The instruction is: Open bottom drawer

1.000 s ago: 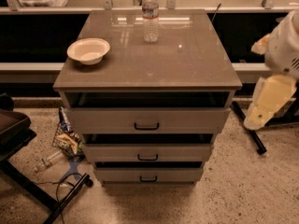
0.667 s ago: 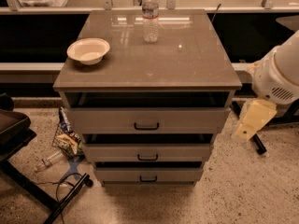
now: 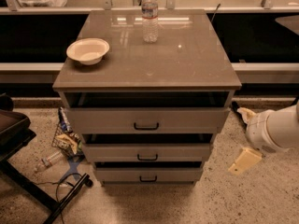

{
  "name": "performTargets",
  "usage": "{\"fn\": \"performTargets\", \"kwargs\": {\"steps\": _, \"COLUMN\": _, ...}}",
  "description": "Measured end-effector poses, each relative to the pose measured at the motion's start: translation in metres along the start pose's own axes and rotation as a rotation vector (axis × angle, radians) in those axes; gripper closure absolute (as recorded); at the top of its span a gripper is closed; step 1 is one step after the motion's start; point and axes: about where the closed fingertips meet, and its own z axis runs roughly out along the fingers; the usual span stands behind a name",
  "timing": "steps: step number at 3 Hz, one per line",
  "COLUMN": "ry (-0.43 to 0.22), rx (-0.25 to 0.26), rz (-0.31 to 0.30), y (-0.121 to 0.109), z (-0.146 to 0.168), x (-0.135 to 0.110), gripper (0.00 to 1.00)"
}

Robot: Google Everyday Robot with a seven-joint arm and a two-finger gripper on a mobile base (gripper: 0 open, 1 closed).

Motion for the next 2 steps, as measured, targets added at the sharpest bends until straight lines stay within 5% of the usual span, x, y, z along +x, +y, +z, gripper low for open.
{"fn": "performTargets", "kwargs": {"steps": 1, "ry": -0.112, "rx": 0.031, "rz": 0.014, "y": -0.0220, "z": 0.0640, "x": 0.0340, "gripper": 0.00}}
{"fn": "performTargets", "kwargs": {"steps": 2, "ry": -0.107, "rx": -0.001, "rz": 0.024, "y": -0.0152, "z": 0.0665, "x": 0.0335, "gripper": 0.00}}
